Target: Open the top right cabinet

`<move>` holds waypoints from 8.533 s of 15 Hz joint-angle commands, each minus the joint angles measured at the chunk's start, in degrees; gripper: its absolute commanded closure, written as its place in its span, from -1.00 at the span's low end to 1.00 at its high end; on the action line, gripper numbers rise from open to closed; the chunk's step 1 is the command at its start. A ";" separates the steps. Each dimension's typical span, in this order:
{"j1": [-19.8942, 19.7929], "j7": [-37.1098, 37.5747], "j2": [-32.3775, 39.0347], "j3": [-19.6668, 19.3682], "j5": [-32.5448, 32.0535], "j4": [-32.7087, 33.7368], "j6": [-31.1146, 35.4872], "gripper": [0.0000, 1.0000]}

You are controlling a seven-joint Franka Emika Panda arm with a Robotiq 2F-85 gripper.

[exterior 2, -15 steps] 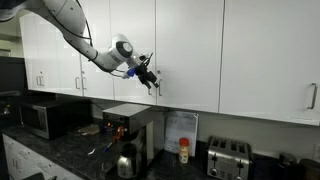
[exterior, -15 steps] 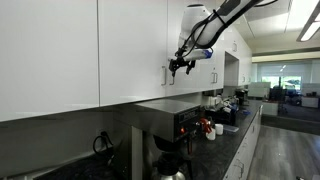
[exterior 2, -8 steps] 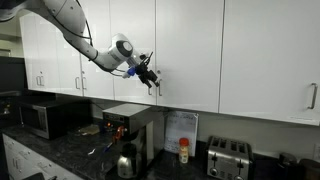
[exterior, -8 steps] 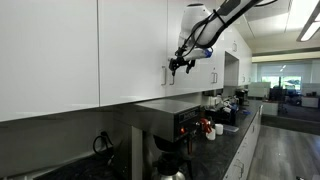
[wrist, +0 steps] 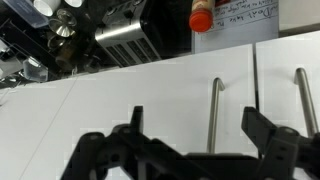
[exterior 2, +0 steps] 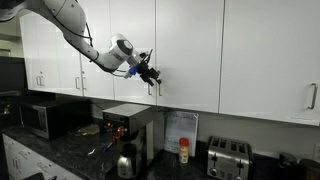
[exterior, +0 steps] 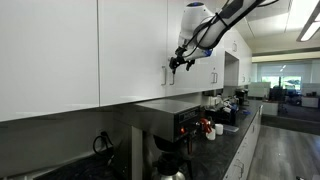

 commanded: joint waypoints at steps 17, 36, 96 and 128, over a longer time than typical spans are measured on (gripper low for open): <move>0.23 24.75 7.37 -0.66 -27.53 5.36 2.44 -1.00; 1.14 28.81 4.40 -0.67 -39.40 3.77 -6.40 -1.00; -3.58 17.77 -16.96 -6.01 -27.88 -15.02 -14.76 -1.00; -6.37 12.69 -29.45 -7.73 -25.73 -27.21 -18.65 -1.00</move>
